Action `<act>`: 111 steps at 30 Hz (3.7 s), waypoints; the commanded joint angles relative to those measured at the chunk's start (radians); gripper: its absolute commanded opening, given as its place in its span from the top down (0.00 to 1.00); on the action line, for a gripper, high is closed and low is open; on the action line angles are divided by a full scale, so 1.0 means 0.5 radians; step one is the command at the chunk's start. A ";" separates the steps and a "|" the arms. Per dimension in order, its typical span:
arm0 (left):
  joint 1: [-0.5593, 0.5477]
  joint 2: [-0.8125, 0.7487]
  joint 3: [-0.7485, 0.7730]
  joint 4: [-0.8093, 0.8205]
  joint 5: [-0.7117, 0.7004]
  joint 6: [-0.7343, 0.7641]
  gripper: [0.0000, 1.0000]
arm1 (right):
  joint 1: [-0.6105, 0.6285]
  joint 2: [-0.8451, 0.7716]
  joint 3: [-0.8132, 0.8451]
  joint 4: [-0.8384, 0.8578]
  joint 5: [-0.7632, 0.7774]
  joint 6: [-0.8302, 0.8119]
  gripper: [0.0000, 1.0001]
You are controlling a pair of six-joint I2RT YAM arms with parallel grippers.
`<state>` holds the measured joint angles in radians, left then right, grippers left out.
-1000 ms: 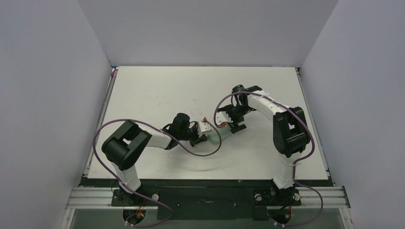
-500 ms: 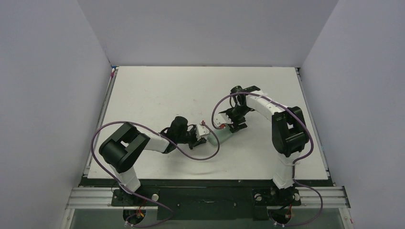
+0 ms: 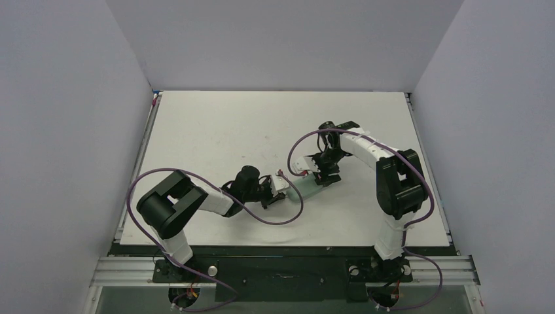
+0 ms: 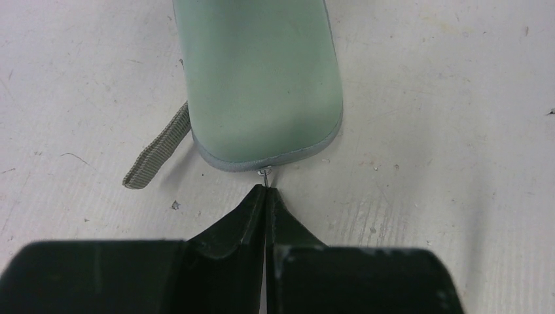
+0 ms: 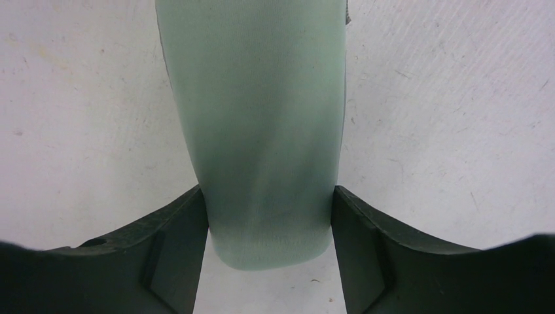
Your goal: Open the umbrella
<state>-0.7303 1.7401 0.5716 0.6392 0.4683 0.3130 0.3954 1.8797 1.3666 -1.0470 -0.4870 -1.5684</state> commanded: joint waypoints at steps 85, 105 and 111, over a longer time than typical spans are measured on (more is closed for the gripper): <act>-0.506 0.168 -0.008 0.418 -0.613 -0.307 1.00 | 0.129 -0.272 -0.457 0.743 -0.045 2.362 0.83; -0.479 -0.050 -0.110 0.281 -0.322 -0.525 1.00 | 0.275 -0.491 -0.803 1.274 0.517 2.882 0.92; -0.486 -0.061 -0.186 0.265 -0.317 -0.396 1.00 | 0.273 -0.518 -0.815 1.316 0.386 2.983 0.92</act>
<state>-0.9283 1.7241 0.5091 0.8089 0.1108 0.1143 0.5453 1.5948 0.9825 -0.6399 -0.2798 -0.2153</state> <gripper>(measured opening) 0.006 0.554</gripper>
